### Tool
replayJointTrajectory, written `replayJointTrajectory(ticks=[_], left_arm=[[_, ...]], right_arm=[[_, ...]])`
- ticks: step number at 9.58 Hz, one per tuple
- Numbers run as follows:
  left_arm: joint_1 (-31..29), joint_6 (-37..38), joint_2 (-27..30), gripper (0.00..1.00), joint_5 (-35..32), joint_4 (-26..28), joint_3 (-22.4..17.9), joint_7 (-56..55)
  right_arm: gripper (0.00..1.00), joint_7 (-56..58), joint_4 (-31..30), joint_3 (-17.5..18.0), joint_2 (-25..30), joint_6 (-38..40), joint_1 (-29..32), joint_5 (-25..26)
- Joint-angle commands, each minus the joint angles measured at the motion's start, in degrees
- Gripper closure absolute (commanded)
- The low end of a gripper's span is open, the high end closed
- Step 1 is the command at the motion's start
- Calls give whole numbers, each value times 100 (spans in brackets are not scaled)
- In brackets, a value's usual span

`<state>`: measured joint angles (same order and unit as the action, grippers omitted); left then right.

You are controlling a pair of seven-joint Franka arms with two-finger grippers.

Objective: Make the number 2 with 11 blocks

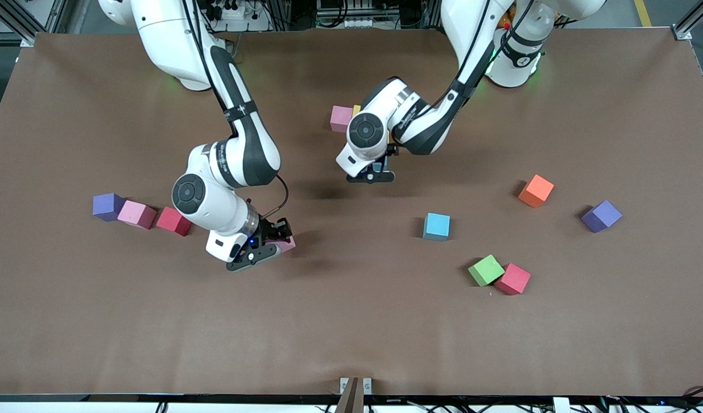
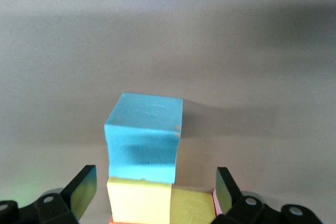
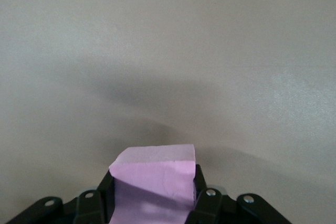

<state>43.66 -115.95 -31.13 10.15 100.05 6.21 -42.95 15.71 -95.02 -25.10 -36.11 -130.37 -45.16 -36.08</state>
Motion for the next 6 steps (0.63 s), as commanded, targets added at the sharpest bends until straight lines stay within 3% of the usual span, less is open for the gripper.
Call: replayJointTrajectory(ticks=[1, 6], left_arm=[[-181, 46, 685, 0, -267, 357, -15, -11], [-1120, 46, 1565, 0, -522, 446, -15, 190]], right_arm=[[84, -225, -245, -21, 270, 47, -63, -83], [84, -1023, -254, -65, 280, -41, -572, -48]])
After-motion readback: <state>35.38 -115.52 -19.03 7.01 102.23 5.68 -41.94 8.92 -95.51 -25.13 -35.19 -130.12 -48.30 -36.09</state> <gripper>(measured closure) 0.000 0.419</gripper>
